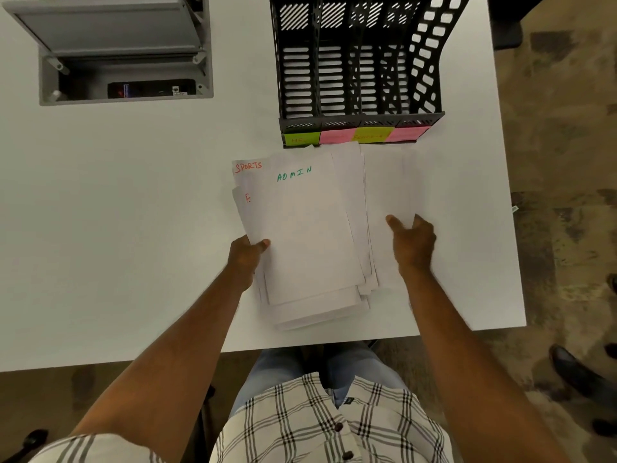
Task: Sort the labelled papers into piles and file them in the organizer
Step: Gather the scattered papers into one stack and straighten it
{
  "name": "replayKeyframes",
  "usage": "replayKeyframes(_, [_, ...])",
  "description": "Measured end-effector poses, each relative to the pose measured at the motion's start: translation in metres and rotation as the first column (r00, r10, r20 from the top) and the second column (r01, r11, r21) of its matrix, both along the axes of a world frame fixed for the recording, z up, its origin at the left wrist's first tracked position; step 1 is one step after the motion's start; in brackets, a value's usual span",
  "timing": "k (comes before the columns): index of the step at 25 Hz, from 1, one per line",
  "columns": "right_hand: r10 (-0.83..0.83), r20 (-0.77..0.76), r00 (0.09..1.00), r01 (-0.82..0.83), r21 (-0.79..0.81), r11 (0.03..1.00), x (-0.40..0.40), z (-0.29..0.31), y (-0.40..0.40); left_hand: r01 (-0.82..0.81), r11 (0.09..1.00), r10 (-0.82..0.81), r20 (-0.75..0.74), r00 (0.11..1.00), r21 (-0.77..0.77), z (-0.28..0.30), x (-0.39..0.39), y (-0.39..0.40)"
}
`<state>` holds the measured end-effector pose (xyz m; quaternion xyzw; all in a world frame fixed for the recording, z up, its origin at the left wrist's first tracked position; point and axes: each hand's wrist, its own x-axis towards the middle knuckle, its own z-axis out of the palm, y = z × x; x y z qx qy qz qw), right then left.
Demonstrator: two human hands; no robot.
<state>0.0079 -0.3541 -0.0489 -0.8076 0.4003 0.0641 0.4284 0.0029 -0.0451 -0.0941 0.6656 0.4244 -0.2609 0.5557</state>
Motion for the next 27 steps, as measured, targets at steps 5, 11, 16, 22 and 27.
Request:
replayKeyframes(5, [0.263, 0.232, 0.937, -0.109, -0.519, 0.848, 0.006, 0.078, 0.007, 0.000, 1.000, 0.000, 0.001, 1.000, -0.020, 0.003, 0.003, -0.002])
replayKeyframes(11, [0.397, 0.326, 0.858, -0.209, -0.485, 0.849, 0.027, 0.138, 0.026, 0.020, 0.999, -0.020, 0.001, 1.000, -0.036, 0.006, 0.005, -0.001])
replayKeyframes(16, [0.336, 0.085, 0.938, -0.333, -0.041, 0.942, 0.031, 0.064, 0.029, -0.033, 0.995, 0.033, -0.001, 0.999, -0.093, 0.006, 0.002, 0.002])
replayKeyframes(22, [0.255, 0.016, 0.967, -0.253, -0.076, 0.964, -0.002, -0.024, 0.038, -0.035, 0.998, 0.036, 0.023, 0.999, -0.056, 0.005, 0.004, -0.004])
replayKeyframes(27, [0.217, -0.231, 0.948, -0.255, -0.147, 0.956, -0.011, -0.041, 0.045, 0.156, 0.987, -0.153, 0.093, 0.984, -0.025, 0.004, 0.007, -0.009])
